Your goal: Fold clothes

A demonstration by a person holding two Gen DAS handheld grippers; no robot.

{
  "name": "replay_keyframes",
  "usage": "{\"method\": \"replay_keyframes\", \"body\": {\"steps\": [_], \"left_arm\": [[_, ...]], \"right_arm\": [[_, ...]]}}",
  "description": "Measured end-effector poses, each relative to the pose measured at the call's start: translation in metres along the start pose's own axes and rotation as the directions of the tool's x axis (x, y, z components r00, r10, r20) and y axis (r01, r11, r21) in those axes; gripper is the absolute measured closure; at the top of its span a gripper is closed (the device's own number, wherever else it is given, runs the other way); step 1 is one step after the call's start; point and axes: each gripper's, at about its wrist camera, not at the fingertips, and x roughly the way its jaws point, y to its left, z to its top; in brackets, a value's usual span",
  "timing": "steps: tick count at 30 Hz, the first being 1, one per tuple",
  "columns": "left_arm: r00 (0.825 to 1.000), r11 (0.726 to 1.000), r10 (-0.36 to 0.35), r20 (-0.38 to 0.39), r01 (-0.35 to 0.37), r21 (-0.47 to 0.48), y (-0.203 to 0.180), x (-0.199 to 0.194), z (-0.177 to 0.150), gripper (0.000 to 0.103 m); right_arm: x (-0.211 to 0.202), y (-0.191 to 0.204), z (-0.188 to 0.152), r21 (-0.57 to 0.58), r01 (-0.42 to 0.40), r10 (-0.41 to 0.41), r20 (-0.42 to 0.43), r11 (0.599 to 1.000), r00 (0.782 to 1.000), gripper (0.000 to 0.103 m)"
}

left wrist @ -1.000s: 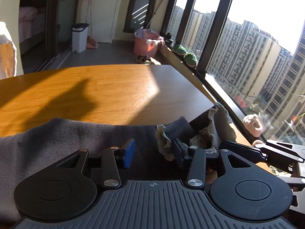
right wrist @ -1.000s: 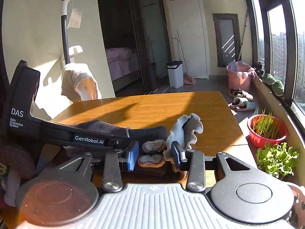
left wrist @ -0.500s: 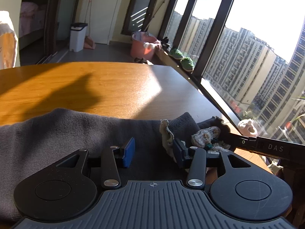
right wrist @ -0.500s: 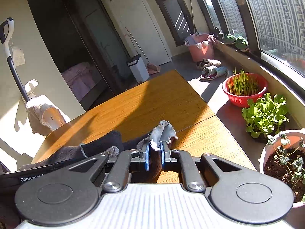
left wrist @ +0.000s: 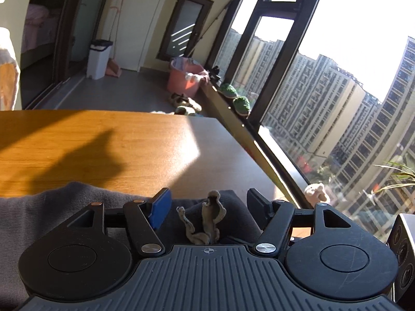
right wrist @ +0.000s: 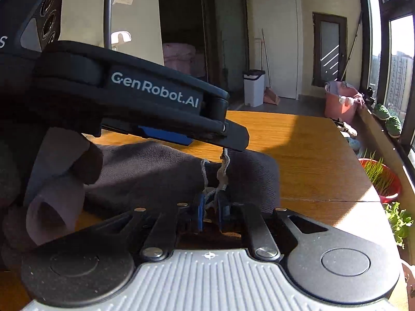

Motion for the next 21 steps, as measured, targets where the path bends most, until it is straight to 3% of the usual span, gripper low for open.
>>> {"method": "replay_keyframes", "body": {"steps": [1,3,4,7,8,13,18,19,21], "left_arm": [[0.999,0.999,0.029,-0.022,-0.029,0.03,-0.005,0.01,0.0,0.036],[0.994,0.994,0.082,-0.067,-0.077,0.081,-0.013,0.03,-0.001,0.051],[0.991,0.993,0.093,-0.092,-0.085,0.083,-0.011,0.038,-0.004,0.052],[0.991,0.994,0.093,-0.095,-0.087,0.068,0.0,0.045,-0.013,0.051],[0.992,0.995,0.085,-0.09,-0.08,0.054,0.004,0.044,-0.014,0.051],[0.994,0.997,0.069,-0.09,-0.067,0.027,0.01,0.042,-0.015,0.05],[0.995,0.998,0.062,-0.084,-0.061,0.018,0.013,0.038,-0.016,0.05],[0.995,0.998,0.058,-0.084,-0.057,0.014,0.015,0.038,-0.016,0.05],[0.995,0.999,0.051,-0.084,-0.051,0.003,0.018,0.037,-0.015,0.05]], "right_arm": [[-0.003,-0.002,-0.001,0.0,-0.007,0.007,0.004,1.0,1.0,0.092],[-0.015,-0.012,-0.003,0.021,-0.04,0.039,0.015,0.999,0.999,0.091],[-0.022,-0.018,-0.004,0.042,-0.064,0.063,0.024,0.997,0.998,0.084],[-0.049,-0.046,-0.011,0.17,-0.177,0.163,0.094,0.969,0.982,0.044],[-0.054,-0.055,-0.013,0.221,-0.19,0.167,0.115,0.957,0.979,0.041],[-0.035,-0.084,-0.018,0.425,-0.063,0.027,0.089,0.903,0.996,0.042],[0.0,-0.093,-0.031,0.577,-0.135,0.111,0.076,0.805,0.991,0.046],[0.001,-0.092,-0.03,0.577,-0.137,0.113,0.077,0.805,0.991,0.049],[0.003,-0.085,-0.027,0.545,-0.101,0.084,0.056,0.832,0.995,0.064]]}}
